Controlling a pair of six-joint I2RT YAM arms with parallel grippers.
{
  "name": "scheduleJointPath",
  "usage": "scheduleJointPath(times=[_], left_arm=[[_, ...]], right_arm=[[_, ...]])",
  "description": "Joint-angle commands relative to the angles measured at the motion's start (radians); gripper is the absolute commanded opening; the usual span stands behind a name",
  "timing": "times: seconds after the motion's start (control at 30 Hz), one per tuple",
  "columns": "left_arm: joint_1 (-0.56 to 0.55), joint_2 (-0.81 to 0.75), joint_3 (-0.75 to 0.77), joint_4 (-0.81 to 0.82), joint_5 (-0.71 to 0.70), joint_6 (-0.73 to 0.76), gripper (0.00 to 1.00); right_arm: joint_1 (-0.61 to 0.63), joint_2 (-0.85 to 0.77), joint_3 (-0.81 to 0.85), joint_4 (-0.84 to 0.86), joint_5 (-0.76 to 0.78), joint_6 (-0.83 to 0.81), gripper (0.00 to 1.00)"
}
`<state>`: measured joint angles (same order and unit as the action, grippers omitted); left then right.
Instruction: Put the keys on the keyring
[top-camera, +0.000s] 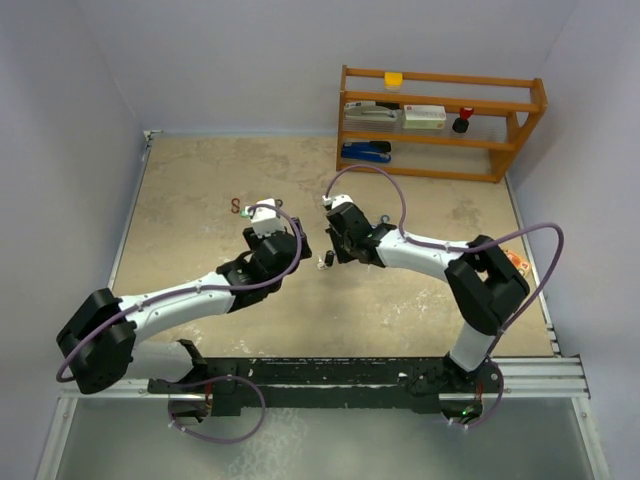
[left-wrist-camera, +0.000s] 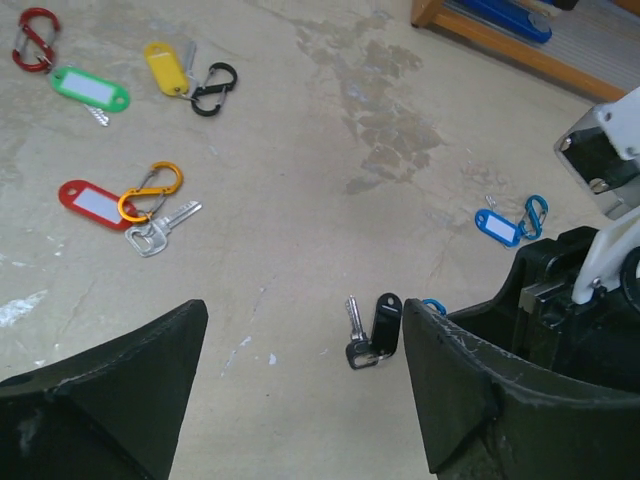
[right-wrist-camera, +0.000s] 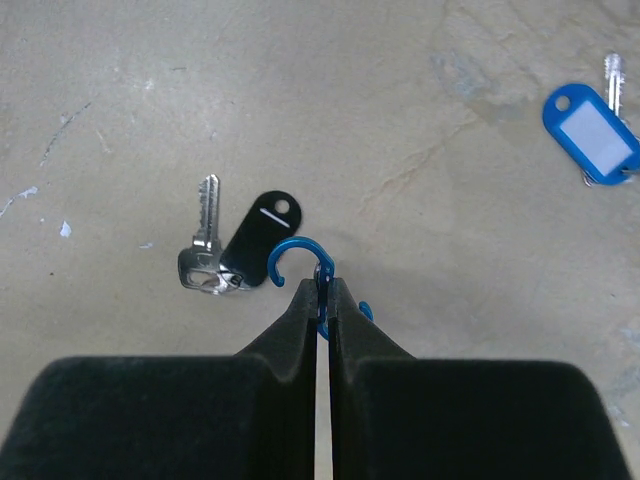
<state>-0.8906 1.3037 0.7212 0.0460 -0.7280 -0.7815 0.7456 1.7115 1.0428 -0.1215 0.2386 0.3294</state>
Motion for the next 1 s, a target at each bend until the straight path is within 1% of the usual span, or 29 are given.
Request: scheduleJointPath(times=[0.0, 0.1, 0.37, 0.97], left_arm=[[0.01, -0.087, -0.025, -0.026, -0.063, -0.028, 0.79], [0.012, -0.122, -0.042, -0.033, -0.074, -0.028, 0.82], [0.015, -0.144, -0.048, -0.055, -0.094, -0.024, 0.83], [0.016, -0.141, -0.049, -0.052, -0.1, -0.022, 0.83]], right_arm=[[0.014, 0.034, 0.071, 0.003, -0.011, 0.005, 0.0], [0.024, 0.065, 0.094, -0.005, -0.012, 0.005, 0.0], [0.053, 0.109, 0.122, -0.023, -0.002, 0.012, 0.0], [0.07, 0.093, 0.072, -0.03, -0.004, 0.022, 0.0]])
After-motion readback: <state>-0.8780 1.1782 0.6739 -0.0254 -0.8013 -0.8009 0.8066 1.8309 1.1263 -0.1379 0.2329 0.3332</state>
